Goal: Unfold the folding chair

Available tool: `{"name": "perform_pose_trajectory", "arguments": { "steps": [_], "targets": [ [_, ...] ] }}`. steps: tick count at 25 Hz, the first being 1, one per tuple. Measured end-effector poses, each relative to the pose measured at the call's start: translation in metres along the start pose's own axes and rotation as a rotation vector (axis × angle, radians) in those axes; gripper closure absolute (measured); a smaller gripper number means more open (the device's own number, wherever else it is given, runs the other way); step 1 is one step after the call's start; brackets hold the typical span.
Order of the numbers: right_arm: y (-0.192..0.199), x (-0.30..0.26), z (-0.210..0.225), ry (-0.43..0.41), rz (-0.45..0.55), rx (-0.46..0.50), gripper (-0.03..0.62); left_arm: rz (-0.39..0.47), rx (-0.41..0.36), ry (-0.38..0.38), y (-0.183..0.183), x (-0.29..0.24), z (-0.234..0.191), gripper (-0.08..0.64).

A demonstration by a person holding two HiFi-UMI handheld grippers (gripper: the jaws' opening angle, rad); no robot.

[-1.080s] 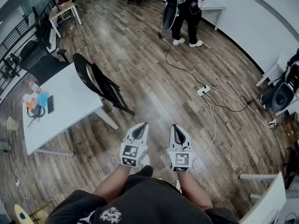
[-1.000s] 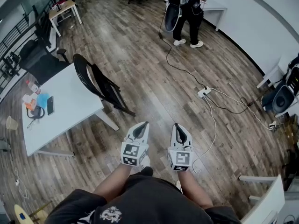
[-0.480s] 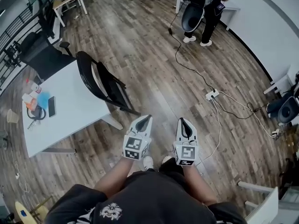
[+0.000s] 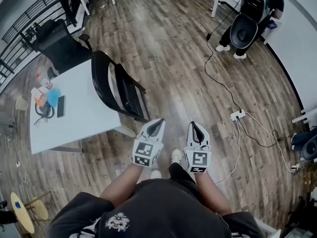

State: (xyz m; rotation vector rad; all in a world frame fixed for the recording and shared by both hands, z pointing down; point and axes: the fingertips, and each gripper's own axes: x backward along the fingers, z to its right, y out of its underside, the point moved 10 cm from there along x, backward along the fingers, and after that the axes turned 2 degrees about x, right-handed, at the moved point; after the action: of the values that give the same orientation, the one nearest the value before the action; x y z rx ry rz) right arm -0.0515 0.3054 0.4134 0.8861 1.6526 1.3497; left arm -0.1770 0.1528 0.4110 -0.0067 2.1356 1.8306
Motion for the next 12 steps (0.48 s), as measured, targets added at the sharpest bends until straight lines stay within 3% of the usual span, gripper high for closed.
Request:
{"name": "perform_pose_trajectory", "arguments": {
  "steps": [8,12],
  "targets": [
    [0.001,-0.078,0.034,-0.178,-0.013,-0.015,0.577,-0.026,0.045,-0.158,-0.013,-0.052,-0.016,0.554],
    [0.002,-0.108,0.034,-0.287,-0.018,-0.006,0.577,-0.02,0.081,-0.313,-0.02,-0.057,-0.034,0.554]
  ]
}}
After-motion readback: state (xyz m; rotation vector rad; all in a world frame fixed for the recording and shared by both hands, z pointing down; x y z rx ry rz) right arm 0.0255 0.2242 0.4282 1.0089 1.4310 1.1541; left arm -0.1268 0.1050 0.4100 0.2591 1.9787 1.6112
